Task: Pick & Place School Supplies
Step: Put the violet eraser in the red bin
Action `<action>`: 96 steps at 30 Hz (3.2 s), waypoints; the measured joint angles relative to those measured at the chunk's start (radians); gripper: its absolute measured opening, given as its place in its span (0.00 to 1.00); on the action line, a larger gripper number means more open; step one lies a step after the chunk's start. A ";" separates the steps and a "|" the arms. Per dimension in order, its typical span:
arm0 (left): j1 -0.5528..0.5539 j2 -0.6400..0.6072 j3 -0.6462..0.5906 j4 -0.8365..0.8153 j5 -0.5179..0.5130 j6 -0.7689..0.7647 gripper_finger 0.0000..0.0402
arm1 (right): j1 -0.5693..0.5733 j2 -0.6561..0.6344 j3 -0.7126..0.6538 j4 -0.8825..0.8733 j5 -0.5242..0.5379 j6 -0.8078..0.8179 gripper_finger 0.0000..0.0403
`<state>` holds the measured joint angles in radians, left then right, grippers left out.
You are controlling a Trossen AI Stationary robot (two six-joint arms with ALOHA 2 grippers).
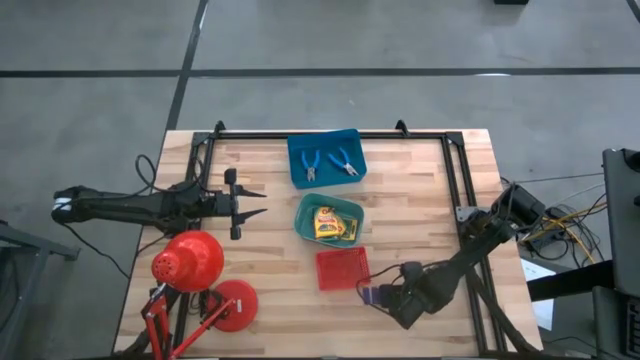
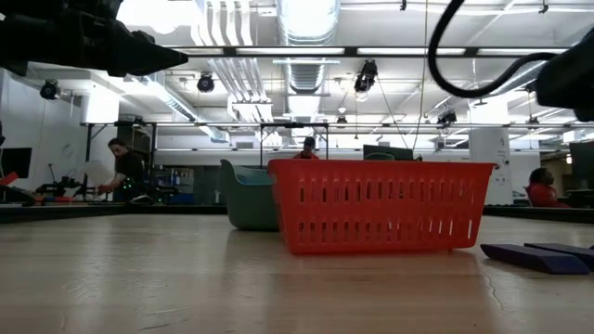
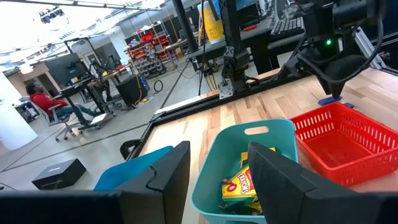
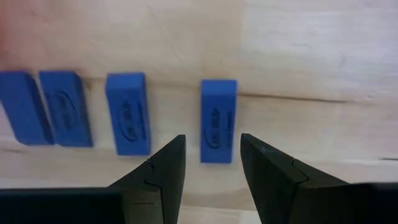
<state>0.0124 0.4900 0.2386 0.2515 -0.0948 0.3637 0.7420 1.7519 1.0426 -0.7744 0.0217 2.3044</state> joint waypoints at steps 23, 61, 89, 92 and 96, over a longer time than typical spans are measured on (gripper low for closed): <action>0.000 0.000 0.000 -0.003 0.000 0.000 0.42 | -0.043 0.070 0.014 0.001 -0.060 0.000 0.33; 0.000 0.000 0.000 -0.008 0.000 0.000 0.42 | -0.038 0.056 0.258 -0.324 0.192 -0.012 0.16; 0.000 0.000 0.000 -0.009 0.000 0.000 0.42 | -0.358 0.077 0.458 -0.151 0.229 -0.609 0.16; 0.000 0.000 0.000 -0.010 0.000 0.000 0.42 | -0.362 0.107 0.456 -0.138 0.214 -0.606 0.16; 0.000 0.000 0.000 -0.015 0.000 0.000 0.42 | -0.360 0.138 0.456 -0.081 0.205 -0.606 0.16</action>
<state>0.0120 0.4896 0.2386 0.2368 -0.0948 0.3637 0.3817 1.8897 1.4987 -0.8550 0.2267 1.6979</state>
